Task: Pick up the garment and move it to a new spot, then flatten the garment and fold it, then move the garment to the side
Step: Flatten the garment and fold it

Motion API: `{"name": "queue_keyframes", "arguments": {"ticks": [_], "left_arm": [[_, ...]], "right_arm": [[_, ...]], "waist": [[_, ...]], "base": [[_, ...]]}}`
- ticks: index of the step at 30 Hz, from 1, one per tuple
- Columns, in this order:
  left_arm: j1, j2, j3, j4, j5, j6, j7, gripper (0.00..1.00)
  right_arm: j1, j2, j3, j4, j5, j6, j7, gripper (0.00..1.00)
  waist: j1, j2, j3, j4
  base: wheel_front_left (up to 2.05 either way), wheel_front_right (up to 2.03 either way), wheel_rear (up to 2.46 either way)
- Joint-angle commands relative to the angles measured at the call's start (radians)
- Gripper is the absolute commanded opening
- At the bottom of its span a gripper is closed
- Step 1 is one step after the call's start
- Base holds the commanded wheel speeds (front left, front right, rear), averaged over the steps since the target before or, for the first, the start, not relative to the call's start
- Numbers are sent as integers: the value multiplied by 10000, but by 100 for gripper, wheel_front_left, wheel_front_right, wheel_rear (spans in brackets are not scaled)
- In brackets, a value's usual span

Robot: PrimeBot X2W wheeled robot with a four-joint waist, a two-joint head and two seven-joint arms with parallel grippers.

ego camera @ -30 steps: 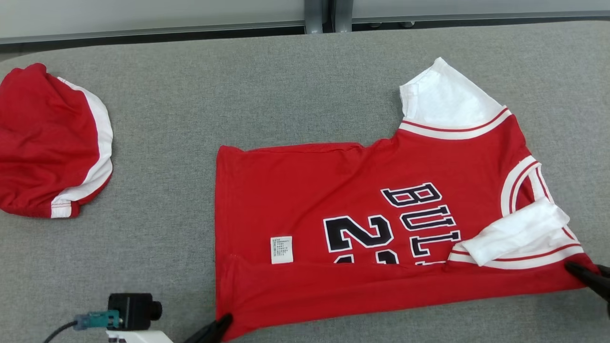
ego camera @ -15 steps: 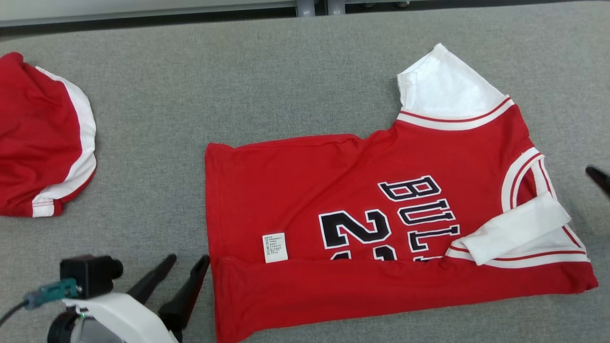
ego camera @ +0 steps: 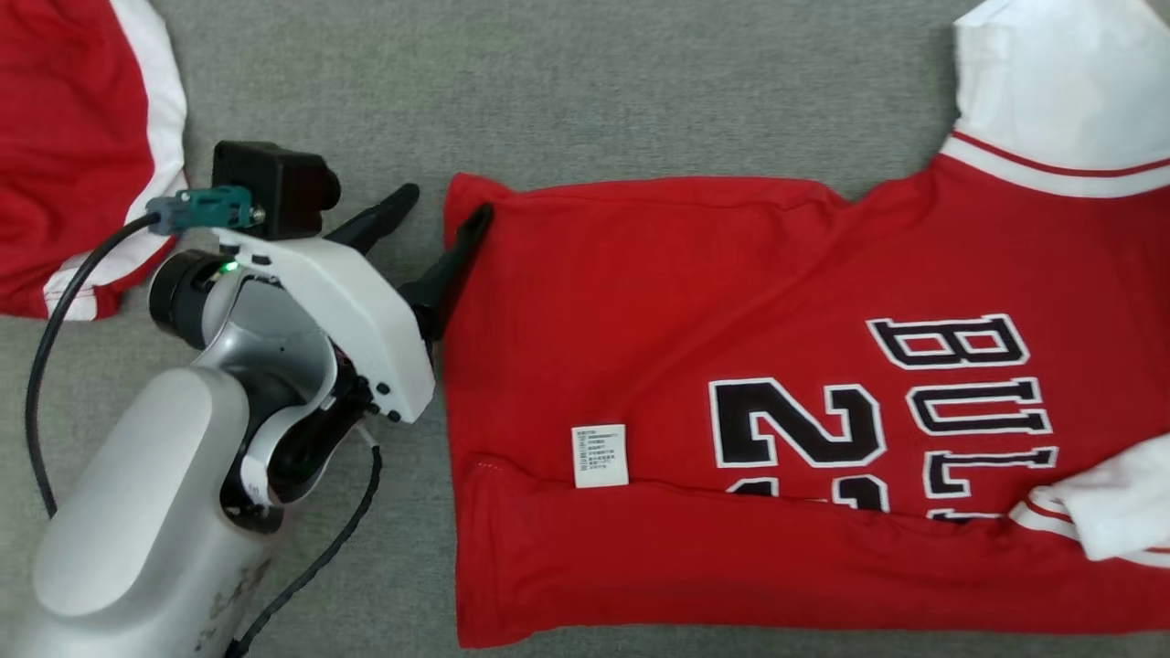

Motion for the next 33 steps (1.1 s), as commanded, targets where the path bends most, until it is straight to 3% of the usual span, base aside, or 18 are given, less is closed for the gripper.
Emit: {"name": "queue_keyframes", "arguments": {"ticks": [1,8,14,15,16,17,18,19,24,33], "left_arm": [[-200,-50,-34,99,37,-85,28,100],[-683,-668,-553,740,-372,-693,129,100],[-802,-733,-755,863,-471,-867,316,100],[-802,-710,-798,889,-450,-907,329,77],[-792,-716,-805,922,-450,-905,300,41],[-766,-741,-793,967,-505,-906,289,0],[-757,-705,-861,1020,-502,-974,373,0],[-744,-690,-857,1048,-499,-1000,329,0],[-622,-598,-599,1023,-484,-985,-106,0],[502,-183,34,200,-568,-531,-861,0]], "right_arm": [[-144,38,100,144,-20,-2,65,100],[-974,168,1168,1343,79,-2,-8,100],[-1221,26,1660,1844,287,-2,-161,100],[-1258,37,1765,1880,380,-2,-196,100],[-1282,61,1876,1880,468,-2,-253,48],[-1318,102,1929,1920,565,-2,-378,38],[-1325,163,1972,1985,682,-2,-467,38],[-1300,224,2050,2068,822,-2,-523,0],[-1419,385,1872,2125,1281,-2,-2095,0],[63,-469,1774,1143,2334,-2,-3711,0]], "waist": [[0,0,501,548],[0,0,570,708],[0,0,500,587],[0,0,482,562],[0,0,465,535],[0,0,443,506],[0,0,408,474],[0,0,360,439],[0,0,-105,248],[0,0,-1453,-441]], "base": [[0,0,0],[0,0,0],[0,0,0],[0,0,0],[0,0,0],[0,0,0],[0,0,0],[0,0,0],[0,0,0],[0,0,0]]}}
